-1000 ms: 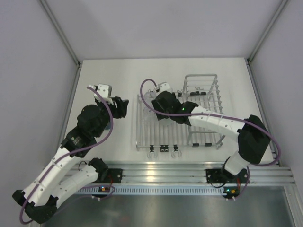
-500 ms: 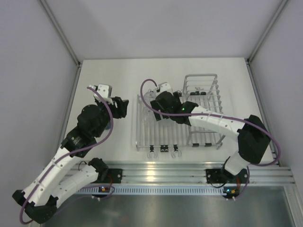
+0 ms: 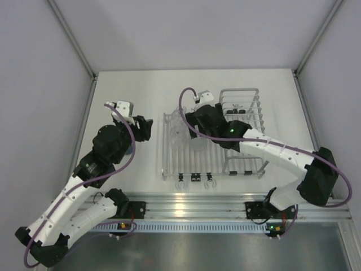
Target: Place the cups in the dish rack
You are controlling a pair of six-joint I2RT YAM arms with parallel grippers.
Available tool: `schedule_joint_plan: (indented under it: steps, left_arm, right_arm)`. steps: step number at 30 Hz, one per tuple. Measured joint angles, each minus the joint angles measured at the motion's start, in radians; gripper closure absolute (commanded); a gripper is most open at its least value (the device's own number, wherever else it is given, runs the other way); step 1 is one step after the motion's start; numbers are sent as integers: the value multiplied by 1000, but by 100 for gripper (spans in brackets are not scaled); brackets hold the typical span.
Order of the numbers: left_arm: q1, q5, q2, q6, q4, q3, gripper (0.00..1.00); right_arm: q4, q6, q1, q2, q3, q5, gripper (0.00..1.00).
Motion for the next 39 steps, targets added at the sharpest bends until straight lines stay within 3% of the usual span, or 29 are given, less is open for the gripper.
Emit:
schedule_joint_plan:
  steps: [7,19,26,33,39]
  left_arm:
    - [0,-75,5,-43,-65,2,38]
    - [5,-375,172,-359,-351,35,28]
    - [90,-349,262,-443,-340,-43,29]
    - [289,-227,322,-424,-259,-103,30]
    - [344,-159,372,-388,-192,-135,30]
  right_arm:
    - [1,-39,0,-132,1,25,9]
    - [14,-85,3,-344,0,11,8]
    - [20,-109,4,-521,-14,-1,7]
    - [15,-116,4,-653,-77,7,6]
    - [7,-116,4,-692,-111,16,5]
